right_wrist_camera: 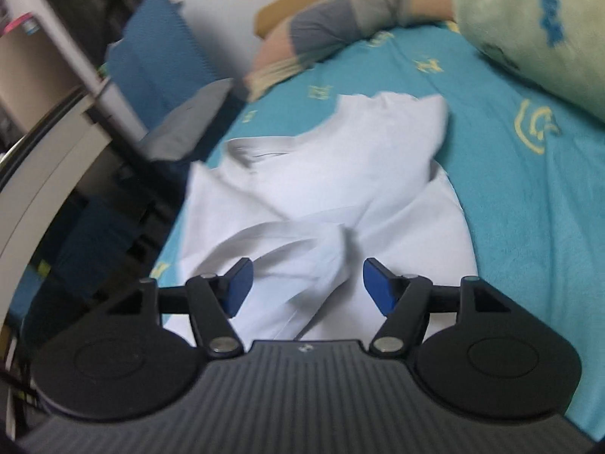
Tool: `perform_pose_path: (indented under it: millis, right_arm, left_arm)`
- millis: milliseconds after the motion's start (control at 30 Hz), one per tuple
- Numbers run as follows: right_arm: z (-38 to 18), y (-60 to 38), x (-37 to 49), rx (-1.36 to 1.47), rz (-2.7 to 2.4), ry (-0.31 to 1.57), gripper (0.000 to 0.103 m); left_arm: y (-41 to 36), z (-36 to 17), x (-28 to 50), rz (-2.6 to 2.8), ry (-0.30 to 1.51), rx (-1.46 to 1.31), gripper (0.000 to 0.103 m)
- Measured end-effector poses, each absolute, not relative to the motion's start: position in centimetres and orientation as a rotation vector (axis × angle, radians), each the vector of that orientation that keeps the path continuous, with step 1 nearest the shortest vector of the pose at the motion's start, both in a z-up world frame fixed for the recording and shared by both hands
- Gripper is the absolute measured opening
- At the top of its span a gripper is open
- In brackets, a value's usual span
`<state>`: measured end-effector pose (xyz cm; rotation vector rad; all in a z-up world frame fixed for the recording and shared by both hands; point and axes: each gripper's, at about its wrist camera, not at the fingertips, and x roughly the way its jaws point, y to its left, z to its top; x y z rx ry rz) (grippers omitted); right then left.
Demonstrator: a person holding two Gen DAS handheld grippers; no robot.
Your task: Fold clothes
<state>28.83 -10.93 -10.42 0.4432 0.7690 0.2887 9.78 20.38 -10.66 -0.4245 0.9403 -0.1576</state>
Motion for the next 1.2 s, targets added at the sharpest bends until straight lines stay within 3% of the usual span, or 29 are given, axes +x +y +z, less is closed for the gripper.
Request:
perform_pose_path:
  millis: [333, 433, 500, 567, 600, 633, 667, 933, 1100, 1167, 1200]
  right_arm:
    - [-4.2, -14.5, 13.7, 0.495, 0.337, 0.723, 0.068]
    - [-3.9, -16.2, 9.2, 0.530, 0.327, 0.702, 0.068]
    - [-4.2, -17.0, 7.5, 0.537, 0.303, 0.711, 0.068]
    - [-4.7, -17.9, 6.6, 0.557, 0.274, 0.722, 0.068]
    - [-4.9, -18.3, 6.2, 0.567, 0.259, 0.728, 0.068]
    - [-5.1, -18.6, 6.1, 0.580, 0.248, 0.731, 0.068]
    - [-5.2, -19.0, 6.2, 0.593, 0.241, 0.729, 0.068]
    - [-6.3, -20.5, 6.7, 0.666, 0.239, 0.728, 0.068]
    - [-6.9, -21.3, 6.7, 0.710, 0.251, 0.746, 0.068]
    - [-6.9, -21.4, 6.6, 0.719, 0.256, 0.743, 0.068]
    - [-6.8, -21.4, 6.5, 0.720, 0.258, 0.740, 0.068]
  left_arm:
    - [19.5, -10.2, 4.3, -0.049, 1.158, -0.452, 0.094]
    - [18.6, -11.0, 3.3, -0.055, 1.279, -0.454, 0.087]
    - [17.9, -10.7, 2.9, -0.033, 1.326, -0.400, 0.072]
    - [17.4, -9.9, 2.6, 0.004, 1.350, -0.322, 0.040]
    - [17.1, -9.5, 2.5, 0.022, 1.362, -0.283, 0.032]
    - [16.8, -9.1, 2.4, 0.041, 1.373, -0.243, 0.017]
    - [16.5, -8.7, 2.2, 0.060, 1.384, -0.204, 0.012]
    - [11.8, -1.8, 1.9, -0.085, 1.392, 0.126, 0.011]
    - [10.8, -2.9, 0.8, -0.007, 1.422, 0.163, 0.031]
    - [10.8, -3.2, 0.7, 0.016, 1.406, 0.159, 0.050]
    - [10.6, -3.2, 0.6, 0.017, 1.393, 0.154, 0.052]
